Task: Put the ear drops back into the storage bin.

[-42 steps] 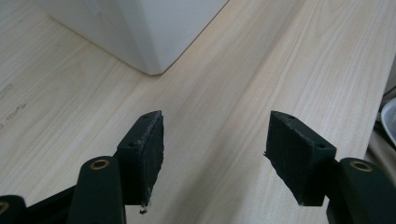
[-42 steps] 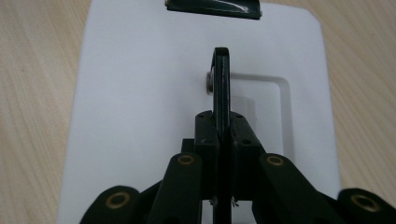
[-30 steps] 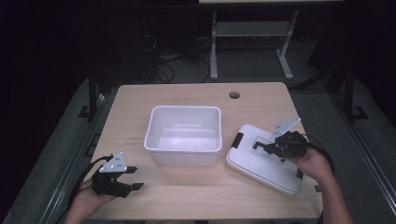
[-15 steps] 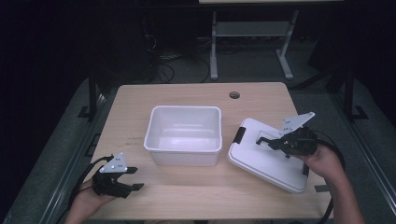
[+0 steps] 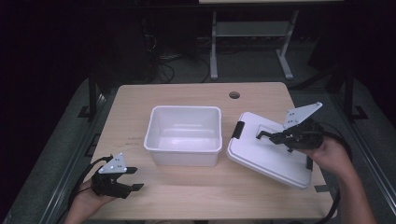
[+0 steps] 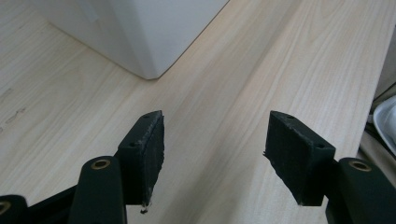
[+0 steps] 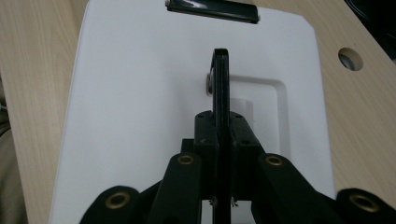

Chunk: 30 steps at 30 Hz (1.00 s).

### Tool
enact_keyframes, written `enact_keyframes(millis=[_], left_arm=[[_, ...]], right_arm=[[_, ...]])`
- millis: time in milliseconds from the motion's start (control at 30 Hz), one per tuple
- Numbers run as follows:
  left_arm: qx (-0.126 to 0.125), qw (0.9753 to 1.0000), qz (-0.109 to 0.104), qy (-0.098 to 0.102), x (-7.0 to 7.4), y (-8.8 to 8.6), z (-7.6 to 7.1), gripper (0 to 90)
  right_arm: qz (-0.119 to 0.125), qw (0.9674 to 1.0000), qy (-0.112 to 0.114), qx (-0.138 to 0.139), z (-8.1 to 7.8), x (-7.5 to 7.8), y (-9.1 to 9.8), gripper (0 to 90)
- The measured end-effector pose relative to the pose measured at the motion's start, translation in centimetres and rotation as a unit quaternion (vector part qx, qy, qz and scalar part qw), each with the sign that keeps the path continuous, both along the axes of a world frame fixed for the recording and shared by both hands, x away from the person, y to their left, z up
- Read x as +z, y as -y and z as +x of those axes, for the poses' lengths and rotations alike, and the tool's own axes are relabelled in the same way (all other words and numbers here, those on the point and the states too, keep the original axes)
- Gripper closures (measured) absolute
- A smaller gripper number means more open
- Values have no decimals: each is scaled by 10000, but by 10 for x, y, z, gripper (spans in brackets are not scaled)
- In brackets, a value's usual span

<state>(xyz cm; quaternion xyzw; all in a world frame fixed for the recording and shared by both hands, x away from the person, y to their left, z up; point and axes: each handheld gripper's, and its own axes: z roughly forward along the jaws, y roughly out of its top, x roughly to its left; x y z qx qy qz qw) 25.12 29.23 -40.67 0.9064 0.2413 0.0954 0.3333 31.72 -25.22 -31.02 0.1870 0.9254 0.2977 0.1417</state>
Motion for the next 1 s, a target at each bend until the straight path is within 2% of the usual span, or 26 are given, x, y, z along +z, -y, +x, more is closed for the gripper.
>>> enact_keyframes(millis=[233, 533, 1000], left_arm=[[-8, 10000, 0, -18, 0, -1, 1, 368], [0, 10000, -44, -7, 1, -3, 0, 368], [9, 10000, -91, -16, 1, -5, -1, 368]], right_arm=[[67, 9999, 56, 69, -2, 15, -1, 839], [41, 9998, 50, 206, -2, 33, -11, 838], [2, 9993, 32, 374, 7, 45, -26, 838]])
